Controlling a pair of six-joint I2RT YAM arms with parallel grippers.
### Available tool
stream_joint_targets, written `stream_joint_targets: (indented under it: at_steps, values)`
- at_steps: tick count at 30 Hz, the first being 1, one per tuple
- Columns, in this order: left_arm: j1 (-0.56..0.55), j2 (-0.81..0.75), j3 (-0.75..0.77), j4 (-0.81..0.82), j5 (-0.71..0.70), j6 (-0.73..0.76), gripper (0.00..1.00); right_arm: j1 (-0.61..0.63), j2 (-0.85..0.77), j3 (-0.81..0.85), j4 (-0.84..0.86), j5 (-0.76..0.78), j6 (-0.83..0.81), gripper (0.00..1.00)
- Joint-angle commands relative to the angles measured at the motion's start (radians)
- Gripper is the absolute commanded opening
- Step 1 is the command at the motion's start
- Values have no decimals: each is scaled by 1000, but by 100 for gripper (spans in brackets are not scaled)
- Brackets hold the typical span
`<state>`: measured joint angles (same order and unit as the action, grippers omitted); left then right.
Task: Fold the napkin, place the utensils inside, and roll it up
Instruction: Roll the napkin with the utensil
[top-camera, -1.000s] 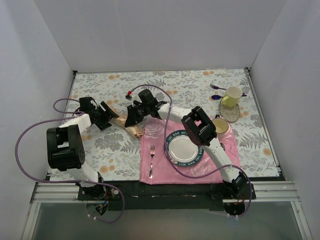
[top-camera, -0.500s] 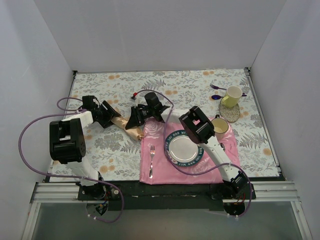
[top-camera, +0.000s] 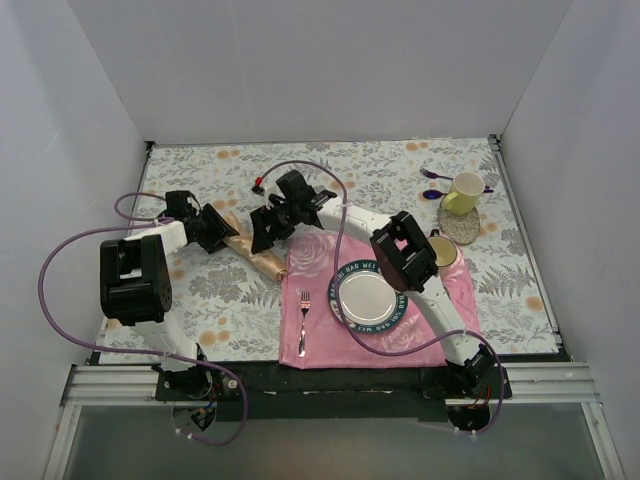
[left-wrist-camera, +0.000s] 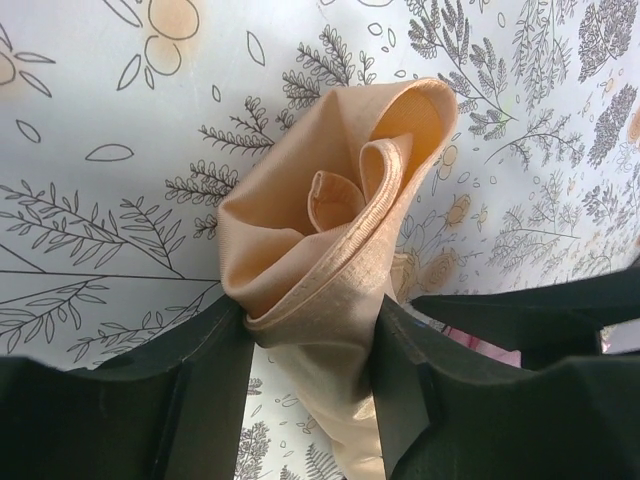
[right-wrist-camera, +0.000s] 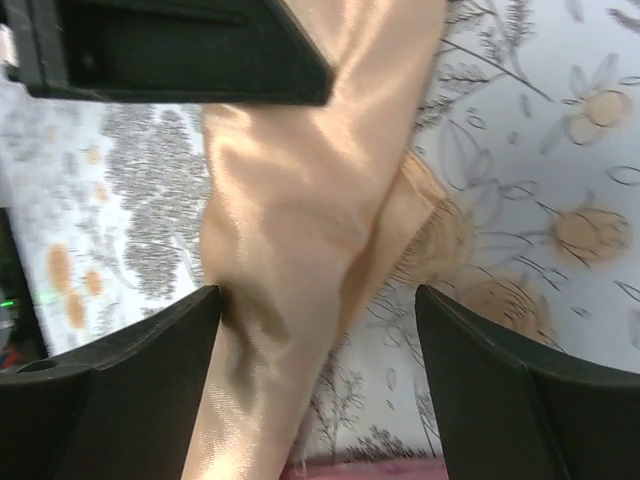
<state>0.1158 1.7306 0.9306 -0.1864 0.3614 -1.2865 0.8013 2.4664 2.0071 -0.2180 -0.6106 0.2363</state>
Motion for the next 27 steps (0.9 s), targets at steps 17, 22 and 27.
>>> stream_joint_targets:
  at_steps: [17, 22, 27]
  values:
    - [-2, 52, 80, -56, 2, 39, 44, 240, -130, 90, -248, 675, -365, 95]
    - [-2, 53, 85, -62, 1, 35, 46, 265, -84, 105, -251, 784, -403, 95]
    - [-2, 63, 97, -67, 4, 35, 47, 263, -66, 88, -233, 749, -394, 93]
